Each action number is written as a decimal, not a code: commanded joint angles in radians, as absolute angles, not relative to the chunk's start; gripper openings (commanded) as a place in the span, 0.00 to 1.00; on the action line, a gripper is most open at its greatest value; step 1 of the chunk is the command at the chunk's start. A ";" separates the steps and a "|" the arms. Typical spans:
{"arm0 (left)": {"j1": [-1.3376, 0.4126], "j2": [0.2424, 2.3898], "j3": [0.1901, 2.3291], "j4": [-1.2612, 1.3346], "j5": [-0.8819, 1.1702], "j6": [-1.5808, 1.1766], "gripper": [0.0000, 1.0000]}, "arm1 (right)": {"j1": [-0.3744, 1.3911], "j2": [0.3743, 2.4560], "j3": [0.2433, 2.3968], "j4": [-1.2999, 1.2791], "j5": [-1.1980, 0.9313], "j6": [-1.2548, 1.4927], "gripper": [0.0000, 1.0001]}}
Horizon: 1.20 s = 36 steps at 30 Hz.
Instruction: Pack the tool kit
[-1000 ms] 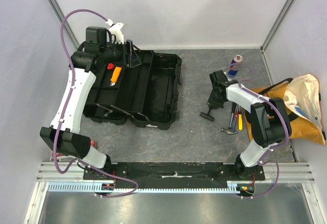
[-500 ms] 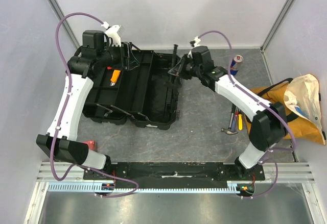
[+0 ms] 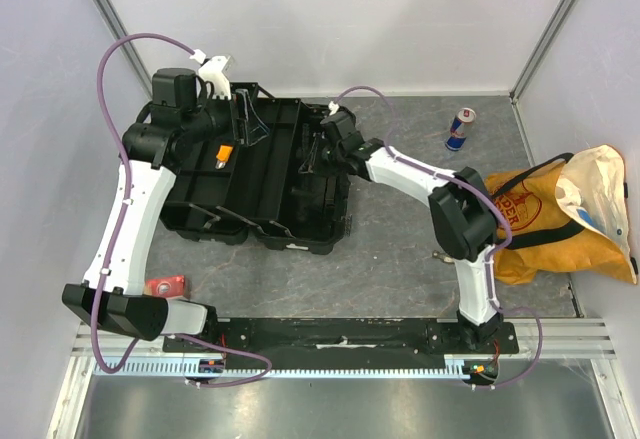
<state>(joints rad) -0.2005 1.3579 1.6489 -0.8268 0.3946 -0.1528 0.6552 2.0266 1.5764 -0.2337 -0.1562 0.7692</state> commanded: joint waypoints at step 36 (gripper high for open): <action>-0.202 1.315 1.635 -0.788 0.344 -0.190 0.62 | 0.641 1.859 1.726 -0.492 0.353 0.696 0.26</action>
<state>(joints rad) -0.2005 1.3502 1.6321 -0.8268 0.3561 -0.1677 0.6895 1.9892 1.7901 -0.4377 0.1928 0.7677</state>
